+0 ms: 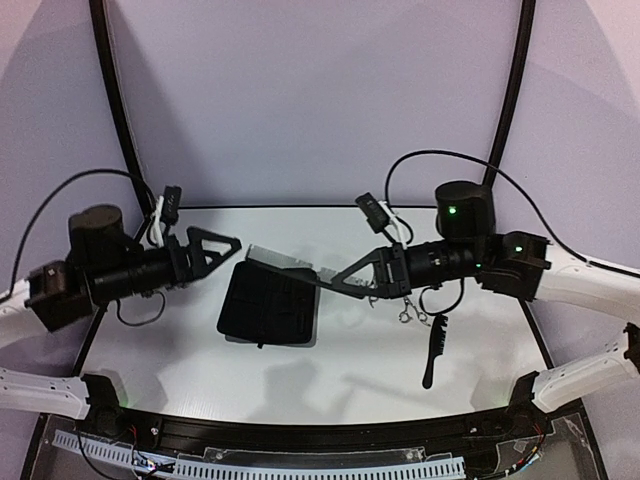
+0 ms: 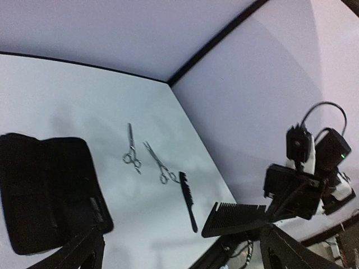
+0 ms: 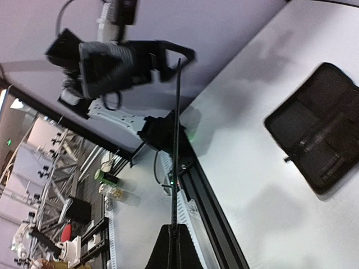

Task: Sort the hair-cutting tools

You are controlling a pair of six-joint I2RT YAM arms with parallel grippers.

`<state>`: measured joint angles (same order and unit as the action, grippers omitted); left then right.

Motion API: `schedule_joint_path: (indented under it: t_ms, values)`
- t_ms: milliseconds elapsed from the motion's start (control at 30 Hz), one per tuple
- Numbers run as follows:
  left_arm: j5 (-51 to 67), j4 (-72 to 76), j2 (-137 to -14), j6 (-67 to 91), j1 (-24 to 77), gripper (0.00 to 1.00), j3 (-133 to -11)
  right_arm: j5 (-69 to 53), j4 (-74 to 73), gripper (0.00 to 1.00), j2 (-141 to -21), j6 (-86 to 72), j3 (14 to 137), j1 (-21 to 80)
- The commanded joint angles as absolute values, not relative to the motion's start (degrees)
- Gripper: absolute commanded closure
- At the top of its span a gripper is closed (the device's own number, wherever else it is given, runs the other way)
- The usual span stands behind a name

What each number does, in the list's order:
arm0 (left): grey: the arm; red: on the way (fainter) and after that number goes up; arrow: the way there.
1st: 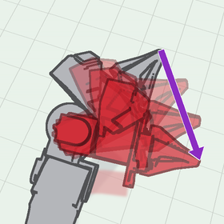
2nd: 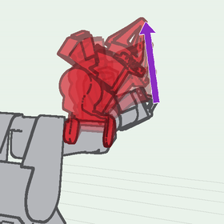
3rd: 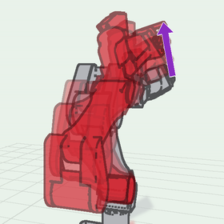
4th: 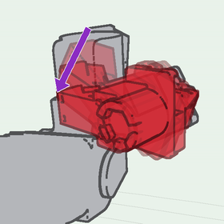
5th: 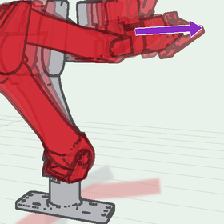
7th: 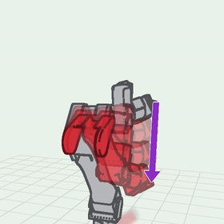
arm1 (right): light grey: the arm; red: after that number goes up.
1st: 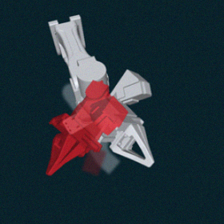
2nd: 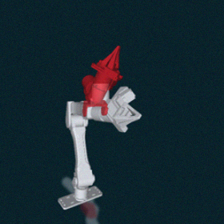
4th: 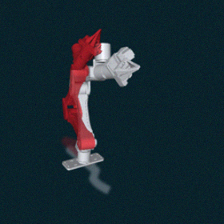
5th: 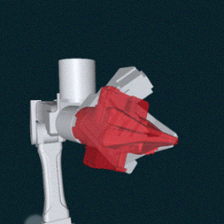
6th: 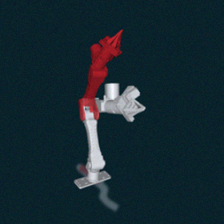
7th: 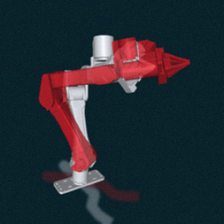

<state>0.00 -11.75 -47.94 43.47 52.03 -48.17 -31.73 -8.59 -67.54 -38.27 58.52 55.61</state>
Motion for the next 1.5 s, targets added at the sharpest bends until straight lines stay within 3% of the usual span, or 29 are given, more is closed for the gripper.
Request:
schedule_joint_path:
  t_ms: [0,133,267,767,1033,1467]
  values:
    - [-18.48,-35.04,-53.53,34.04,50.73,0.01,-62.32,-23.41,-21.14,1.00,-61.35,-37.47,57.31,53.10]
    - [-12.28,-40.83,-66.35,29.13,43.00,0.01,-72.06,-19.33,-26.14,1.00,-56.18,-37.53,55.47,52.43]
    - [1.48,-38.32,-77.98,24.12,32.75,0.01,-78.04,-15.96,-29.28,1.00,-52.28,-38.28,54.18,52.27]
    - [19.99,-51.88,-124.87,6.54,25.96,0.01,-118.14,-9.24,-35.47,1.00,-47.62,-42.80,52.36,52.21]
    - [26.63,-51.19,-133.97,8.40,26.02,0.01,-122.04,-7.68,-36.56,1.00,-47.22,-42.69,52.21,52.21]
    - [23.05,-53.34,-137.35,7.84,26.02,0.01,-120.06,-6.37,-37.43,1.00,-44.31,-43.77,50.45,52.20]
